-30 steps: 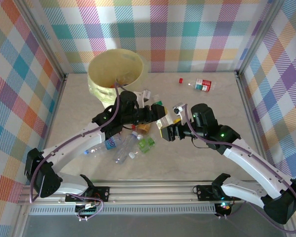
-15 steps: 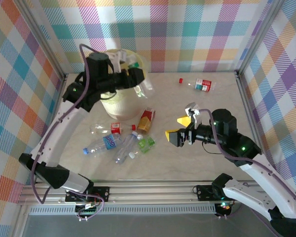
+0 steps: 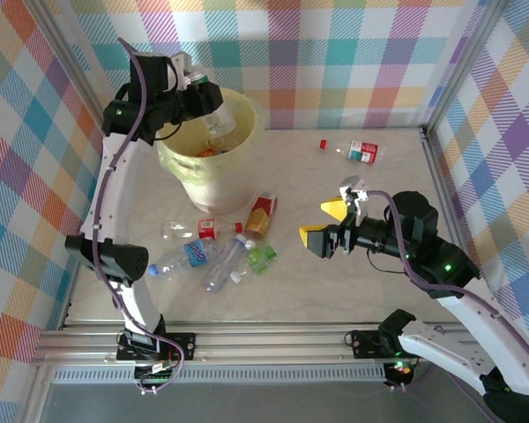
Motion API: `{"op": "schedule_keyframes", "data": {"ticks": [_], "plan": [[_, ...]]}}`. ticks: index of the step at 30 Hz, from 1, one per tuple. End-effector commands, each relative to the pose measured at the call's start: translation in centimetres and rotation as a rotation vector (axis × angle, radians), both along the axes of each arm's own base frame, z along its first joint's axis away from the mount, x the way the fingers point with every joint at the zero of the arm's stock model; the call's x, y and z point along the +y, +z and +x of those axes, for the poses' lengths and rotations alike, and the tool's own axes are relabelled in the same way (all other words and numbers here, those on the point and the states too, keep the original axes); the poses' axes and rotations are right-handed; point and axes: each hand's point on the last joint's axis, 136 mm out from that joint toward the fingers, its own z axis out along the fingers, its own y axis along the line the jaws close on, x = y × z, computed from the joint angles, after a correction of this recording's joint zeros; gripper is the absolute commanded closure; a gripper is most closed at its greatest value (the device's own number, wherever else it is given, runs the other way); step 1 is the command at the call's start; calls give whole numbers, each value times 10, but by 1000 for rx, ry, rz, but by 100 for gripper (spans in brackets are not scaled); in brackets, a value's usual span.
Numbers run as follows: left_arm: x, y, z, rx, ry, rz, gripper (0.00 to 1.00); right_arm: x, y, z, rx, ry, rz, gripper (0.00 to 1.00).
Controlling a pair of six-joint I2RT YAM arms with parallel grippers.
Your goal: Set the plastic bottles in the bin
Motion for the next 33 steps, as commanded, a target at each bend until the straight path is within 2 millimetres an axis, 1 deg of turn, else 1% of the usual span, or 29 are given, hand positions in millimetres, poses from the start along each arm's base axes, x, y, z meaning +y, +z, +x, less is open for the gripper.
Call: {"op": "schedule_keyframes", "data": {"ticks": [1, 7, 11, 16, 19, 22, 24, 26, 29, 33], "plan": [[16, -28, 7, 76, 28, 76, 52, -9, 16, 0, -63, -35, -3, 0], [36, -70, 18, 201, 80, 122, 52, -9, 12, 0, -55, -32, -16, 0], [43, -93, 18, 284, 100, 133, 51, -8, 6, 2, -43, -31, -34, 0], [52, -124, 18, 377, 132, 185, 50, -4, -6, 5, 2, -25, -58, 0], [56, -140, 21, 420, 147, 204, 48, -2, -13, 7, 31, -24, -65, 0], [59, -152, 23, 450, 162, 221, 46, -1, -19, 9, 58, -30, -71, 0], [61, -156, 23, 461, 170, 229, 44, 0, -24, 10, 74, -36, -81, 0], [63, -155, 23, 459, 180, 234, 40, -1, -28, 12, 89, -43, -90, 0], [66, -146, 22, 435, 193, 240, 31, 0, -35, 14, 109, -48, -101, 0], [66, -129, 20, 392, 197, 230, 20, 2, -41, 15, 127, -50, -104, 0]]}}
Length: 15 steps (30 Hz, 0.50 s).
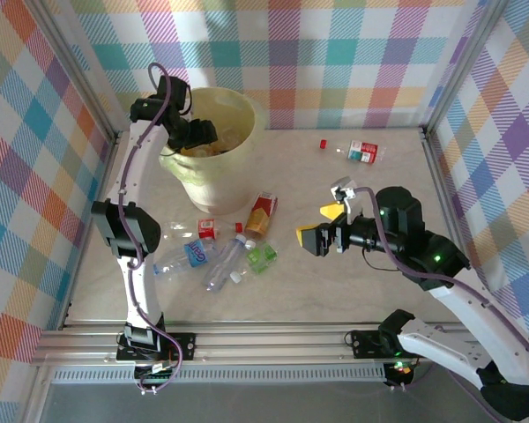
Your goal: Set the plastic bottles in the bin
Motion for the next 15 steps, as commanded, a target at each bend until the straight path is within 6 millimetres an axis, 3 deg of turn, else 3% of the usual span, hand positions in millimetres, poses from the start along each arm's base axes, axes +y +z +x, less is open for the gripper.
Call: {"op": "schedule_keyframes", "data": {"ticks": [1, 9, 15], "plan": [[10, 41, -5, -94, 19, 4, 18, 0, -8, 3, 35, -19, -2, 0], [5, 89, -11, -227, -4, -44, 2, 3, -18, 10, 116, -64, 25, 0], [-11, 133, -23, -354, -112, -104, 0, 7, -41, 16, 215, -101, 26, 0]]}}
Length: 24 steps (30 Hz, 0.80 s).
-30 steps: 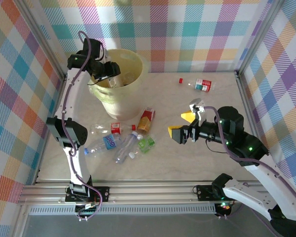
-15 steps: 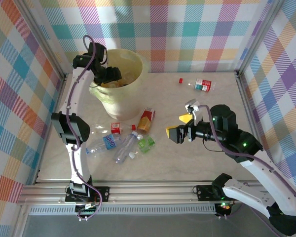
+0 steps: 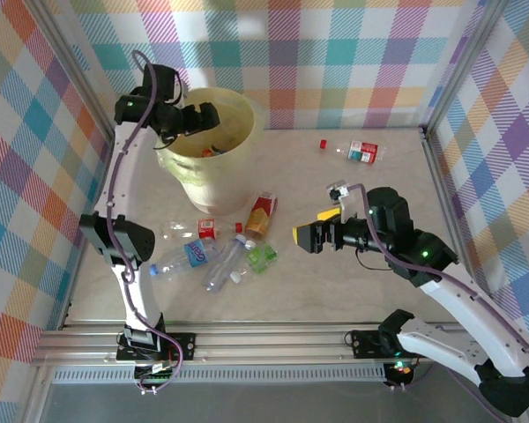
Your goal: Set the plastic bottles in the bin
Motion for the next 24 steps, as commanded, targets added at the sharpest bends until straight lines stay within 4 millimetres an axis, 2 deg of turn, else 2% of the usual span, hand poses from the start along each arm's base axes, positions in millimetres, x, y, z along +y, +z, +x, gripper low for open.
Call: {"op": "schedule_keyframes", "data": {"ticks": [1, 4, 7, 11, 14, 17, 21, 24], "plan": [[-4, 62, -16, -173, -78, -33, 0, 2, -12, 5, 64, -36, 17, 0], [-15, 88, -32, -255, -161, -63, 0, 5, -19, 5, 84, -30, 17, 0], [-28, 106, -58, -320, -272, -95, 0, 6, -23, 3, 80, -9, 3, 0], [-45, 111, -106, -350, -420, -146, 0, 8, -21, -9, 52, 71, -4, 0], [-56, 96, -145, -313, -500, -167, 0, 11, -14, -26, 22, 166, 18, 0], [-66, 68, -181, -253, -546, -168, 1, 9, -12, -37, 15, 211, 20, 0], [-83, 24, -219, -146, -592, -125, 4, 6, -15, -42, 27, 221, -3, 0], [-89, -14, -238, -57, -595, -34, 4, 4, -17, -45, 37, 222, -10, 0]]}}
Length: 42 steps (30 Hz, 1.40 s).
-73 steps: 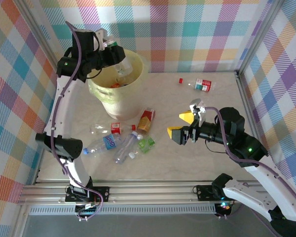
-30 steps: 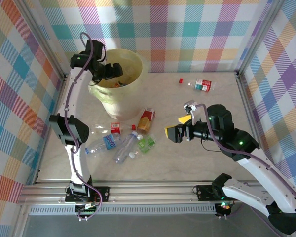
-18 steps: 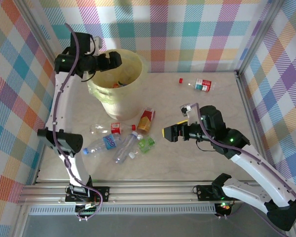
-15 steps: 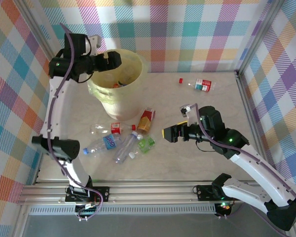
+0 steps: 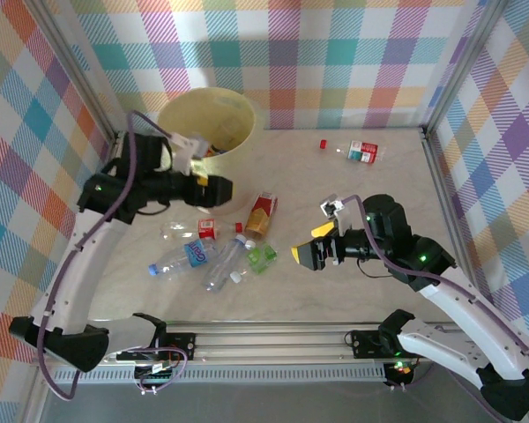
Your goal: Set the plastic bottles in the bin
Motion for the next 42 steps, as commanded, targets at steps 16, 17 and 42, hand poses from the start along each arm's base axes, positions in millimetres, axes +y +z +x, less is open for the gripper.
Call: {"op": "schedule_keyframes", "data": {"ticks": [16, 17, 42], "plan": [[-50, -179, -34, 149, -169, 604, 8, -25, 0, -49, 18, 99, -21, 0], [-54, -187, -34, 158, -186, 625, 9, -27, -1, -49, 16, 89, -27, 0], [-83, -281, -24, 231, -292, 841, 16, -50, -6, -37, -59, -47, -93, 0]]}}
